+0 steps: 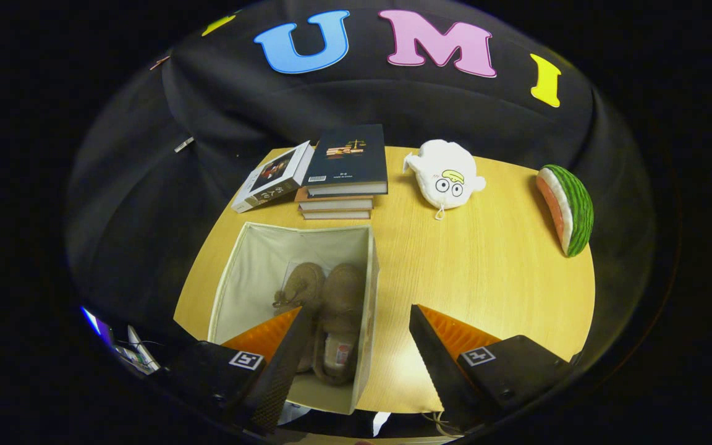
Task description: Open the storage box then place both shoes into the box .Put the left shoe in first, then the right shoe, with the right side of both shoes facing outward in a uniform manner.
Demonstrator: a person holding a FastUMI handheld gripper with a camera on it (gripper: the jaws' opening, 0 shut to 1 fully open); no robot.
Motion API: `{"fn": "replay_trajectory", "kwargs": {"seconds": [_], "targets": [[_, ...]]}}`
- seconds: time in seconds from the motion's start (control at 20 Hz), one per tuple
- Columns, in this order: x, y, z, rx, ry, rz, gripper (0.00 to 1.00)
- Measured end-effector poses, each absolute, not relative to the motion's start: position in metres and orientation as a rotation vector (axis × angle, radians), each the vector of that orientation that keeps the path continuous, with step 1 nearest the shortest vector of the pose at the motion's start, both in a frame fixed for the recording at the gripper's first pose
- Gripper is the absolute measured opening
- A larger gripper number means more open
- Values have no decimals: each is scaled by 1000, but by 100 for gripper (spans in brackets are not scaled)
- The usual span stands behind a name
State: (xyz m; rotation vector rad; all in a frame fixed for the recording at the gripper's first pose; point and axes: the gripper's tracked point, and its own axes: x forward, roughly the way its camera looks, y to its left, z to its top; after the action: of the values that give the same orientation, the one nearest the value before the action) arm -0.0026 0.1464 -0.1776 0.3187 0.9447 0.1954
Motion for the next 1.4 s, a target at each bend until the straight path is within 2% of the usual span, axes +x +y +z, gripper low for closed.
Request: {"fn": "replay_trajectory", "kwargs": {"seconds": [0.6, 1.05, 1.4], "targets": [[-15, -1, -154, 323, 723, 20, 99], [-39, -106, -94, 286, 424, -16, 99], [-58, -140, -59, 177, 231, -25, 99]]}}
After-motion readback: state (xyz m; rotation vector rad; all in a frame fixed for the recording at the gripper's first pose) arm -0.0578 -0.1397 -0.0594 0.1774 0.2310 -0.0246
